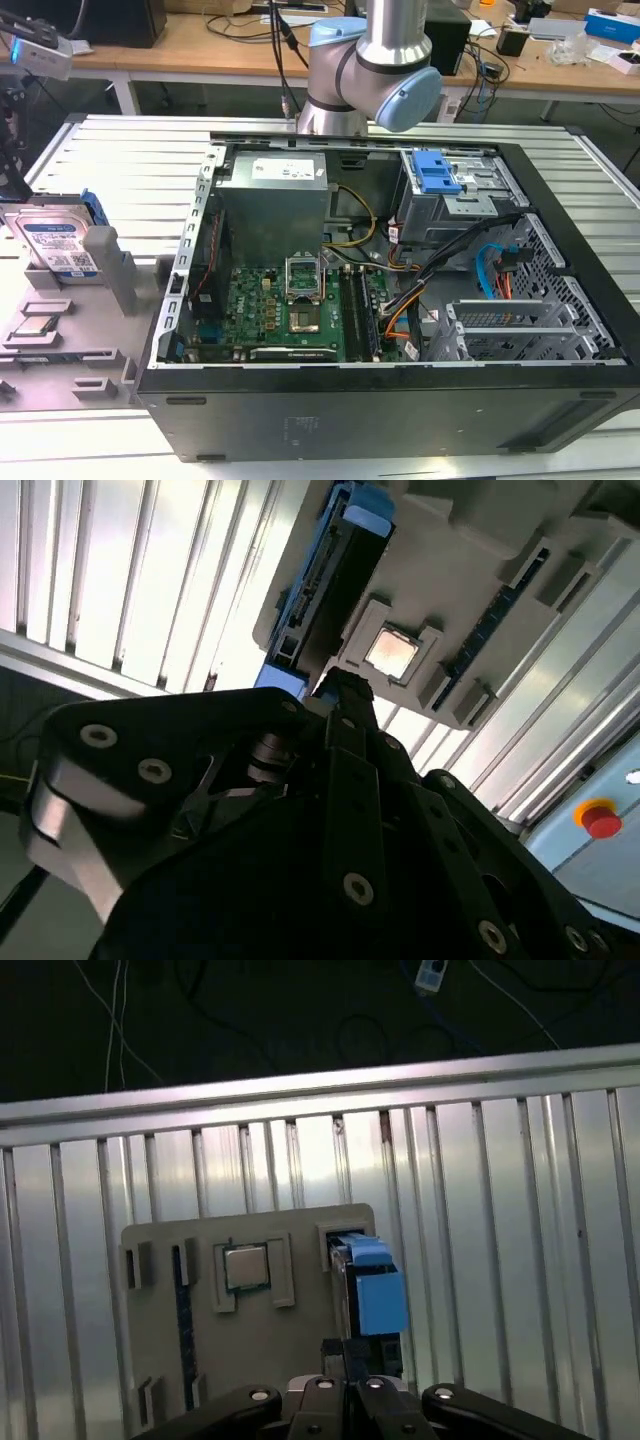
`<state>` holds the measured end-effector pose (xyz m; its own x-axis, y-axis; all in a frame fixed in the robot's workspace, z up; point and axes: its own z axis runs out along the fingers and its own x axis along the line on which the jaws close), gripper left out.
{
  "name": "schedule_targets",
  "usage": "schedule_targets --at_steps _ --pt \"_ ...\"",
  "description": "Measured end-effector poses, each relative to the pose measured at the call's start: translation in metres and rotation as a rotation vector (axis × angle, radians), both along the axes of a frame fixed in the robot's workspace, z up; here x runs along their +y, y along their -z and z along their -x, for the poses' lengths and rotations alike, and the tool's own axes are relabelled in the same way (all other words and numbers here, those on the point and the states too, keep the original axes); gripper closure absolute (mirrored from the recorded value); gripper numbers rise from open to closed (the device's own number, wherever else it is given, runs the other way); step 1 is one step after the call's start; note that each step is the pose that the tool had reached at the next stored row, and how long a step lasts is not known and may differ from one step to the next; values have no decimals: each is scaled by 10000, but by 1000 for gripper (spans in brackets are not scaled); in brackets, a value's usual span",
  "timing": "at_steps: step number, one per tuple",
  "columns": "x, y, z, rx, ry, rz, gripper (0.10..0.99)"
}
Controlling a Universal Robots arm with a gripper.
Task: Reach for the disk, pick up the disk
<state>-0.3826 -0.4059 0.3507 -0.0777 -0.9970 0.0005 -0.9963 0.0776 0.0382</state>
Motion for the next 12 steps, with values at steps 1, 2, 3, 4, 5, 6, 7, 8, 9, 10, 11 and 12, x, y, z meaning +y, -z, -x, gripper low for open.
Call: schedule_targets --at_steps 1,2,3,4,5,6,7,8,9,10,11,12 --pt "0 0 0 -1 -135 -1 980" --pt "0 0 0 0 -270 0 980" --pt "0 0 0 0 -420 0 980" --pt "0 0 0 0 -593 0 980" --pt "0 0 0 0 -733 0 980" --pt "0 0 0 0 -942 -1 980" --pt "0 0 0 0 -1035 -1 980" --pt "0 0 0 0 -1039 0 980" --pt "0 0 0 1 -1041 0 980" --pt "0 0 0 0 -1041 0 980" --pt "0 0 0 0 -1042 0 980" --pt "0 0 0 0 -1042 0 980"
